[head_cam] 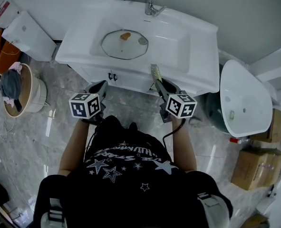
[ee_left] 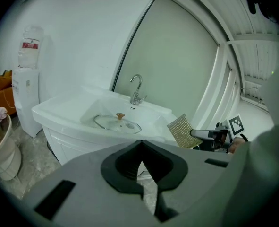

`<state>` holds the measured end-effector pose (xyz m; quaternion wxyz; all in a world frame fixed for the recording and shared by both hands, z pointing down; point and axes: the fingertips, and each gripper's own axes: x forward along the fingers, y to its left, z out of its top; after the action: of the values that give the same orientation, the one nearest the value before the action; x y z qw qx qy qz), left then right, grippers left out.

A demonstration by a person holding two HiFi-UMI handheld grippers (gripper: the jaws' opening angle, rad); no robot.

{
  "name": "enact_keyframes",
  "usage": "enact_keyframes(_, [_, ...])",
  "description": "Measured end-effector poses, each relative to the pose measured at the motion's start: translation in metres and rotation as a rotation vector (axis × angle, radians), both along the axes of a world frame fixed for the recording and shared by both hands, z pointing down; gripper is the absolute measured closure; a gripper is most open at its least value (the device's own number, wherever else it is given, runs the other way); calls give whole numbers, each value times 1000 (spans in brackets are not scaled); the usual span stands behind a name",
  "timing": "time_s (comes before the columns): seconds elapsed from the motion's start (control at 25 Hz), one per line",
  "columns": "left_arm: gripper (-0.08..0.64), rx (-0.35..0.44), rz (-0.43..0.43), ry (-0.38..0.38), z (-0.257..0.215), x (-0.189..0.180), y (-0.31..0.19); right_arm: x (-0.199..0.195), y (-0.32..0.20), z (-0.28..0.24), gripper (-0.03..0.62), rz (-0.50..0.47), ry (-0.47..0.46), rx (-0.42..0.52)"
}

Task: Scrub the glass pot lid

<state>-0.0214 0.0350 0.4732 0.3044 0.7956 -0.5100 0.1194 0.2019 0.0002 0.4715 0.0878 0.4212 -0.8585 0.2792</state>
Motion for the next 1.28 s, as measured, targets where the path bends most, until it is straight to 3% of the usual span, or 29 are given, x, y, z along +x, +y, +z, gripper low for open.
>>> enact_keyframes(0.24, [552, -15, 4, -9, 8, -5, -31, -4, -22, 6, 520, 0, -6, -21])
enact_keyframes(0.56, [552, 1, 41, 29, 12, -12, -109, -4, -84, 6, 520, 64, 14, -27])
enact_keyframes(0.96, [552, -32, 82, 55, 20, -46, -206, -37, -176, 7, 520, 101, 45, -53])
enact_keyframes(1.28, [552, -49, 84, 64, 26, -85, -254, -66, -237, 30, 519, 153, 46, -148])
